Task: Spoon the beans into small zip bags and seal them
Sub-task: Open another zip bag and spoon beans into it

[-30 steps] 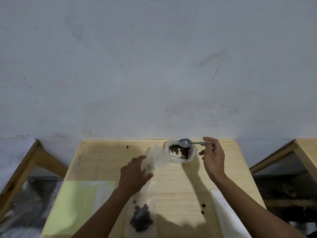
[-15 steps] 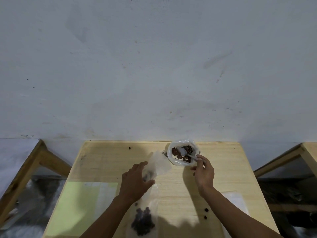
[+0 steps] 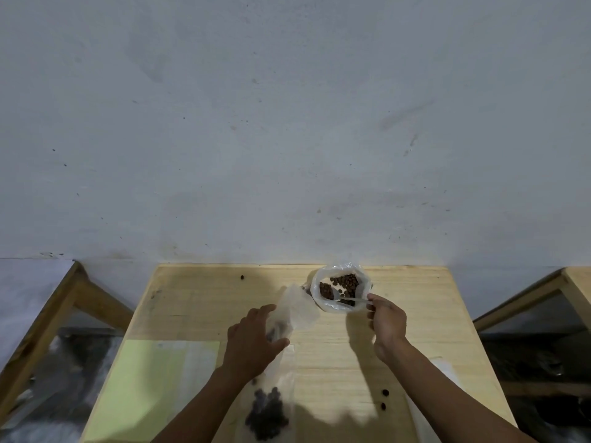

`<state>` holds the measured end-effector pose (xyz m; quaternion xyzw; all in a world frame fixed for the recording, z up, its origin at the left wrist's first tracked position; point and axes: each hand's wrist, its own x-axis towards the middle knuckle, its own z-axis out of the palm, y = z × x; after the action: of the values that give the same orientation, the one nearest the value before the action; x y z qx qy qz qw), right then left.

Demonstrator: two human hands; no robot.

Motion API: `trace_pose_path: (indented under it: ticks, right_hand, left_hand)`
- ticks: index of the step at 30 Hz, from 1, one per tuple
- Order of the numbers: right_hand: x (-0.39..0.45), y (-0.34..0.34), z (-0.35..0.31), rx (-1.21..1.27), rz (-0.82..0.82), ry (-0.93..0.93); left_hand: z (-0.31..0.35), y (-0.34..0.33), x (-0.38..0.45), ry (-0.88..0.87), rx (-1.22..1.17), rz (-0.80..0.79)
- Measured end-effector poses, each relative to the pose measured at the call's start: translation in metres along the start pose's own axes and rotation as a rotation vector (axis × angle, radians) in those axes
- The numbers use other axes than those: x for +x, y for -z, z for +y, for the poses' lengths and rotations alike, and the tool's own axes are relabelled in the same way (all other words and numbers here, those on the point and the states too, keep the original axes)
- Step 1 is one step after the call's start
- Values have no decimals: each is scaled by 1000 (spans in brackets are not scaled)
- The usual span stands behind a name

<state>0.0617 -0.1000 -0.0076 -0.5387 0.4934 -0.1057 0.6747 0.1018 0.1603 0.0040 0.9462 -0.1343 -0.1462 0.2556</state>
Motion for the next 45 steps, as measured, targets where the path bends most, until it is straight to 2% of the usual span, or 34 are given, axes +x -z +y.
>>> trace_pose_path:
  ticks: [4, 9, 14, 18, 25, 28, 33, 41, 45]
  right_hand:
    - [-3, 13, -17, 46, 23, 46]
    - [-24, 23, -42, 56, -40, 191]
    - [-51, 28, -48, 11, -143, 337]
    - [-61, 28, -44, -116, -193, 507]
    - [-59, 27, -45, -101, -130, 594]
    - [-57, 30, -44, -47, -88, 566]
    - [-51, 37, -30, 46, -43, 392]
    - [-24, 54, 21, -282, -95, 266]
    - [-15, 56, 33, -302, -140, 153]
  left_hand:
    - [5, 1, 4, -8, 15, 3]
    - [16, 2, 14, -47, 32, 18]
    - [28, 6, 25, -76, 85, 31]
    - [33, 8, 30, -106, 90, 50]
    - [31, 10, 29, -122, 87, 85]
    - [25, 10, 26, -108, 84, 86]
    - [13, 8, 16, -73, 49, 88]
    - [13, 7, 5, -43, -42, 83]
    - [16, 5, 2, -56, -102, 57]
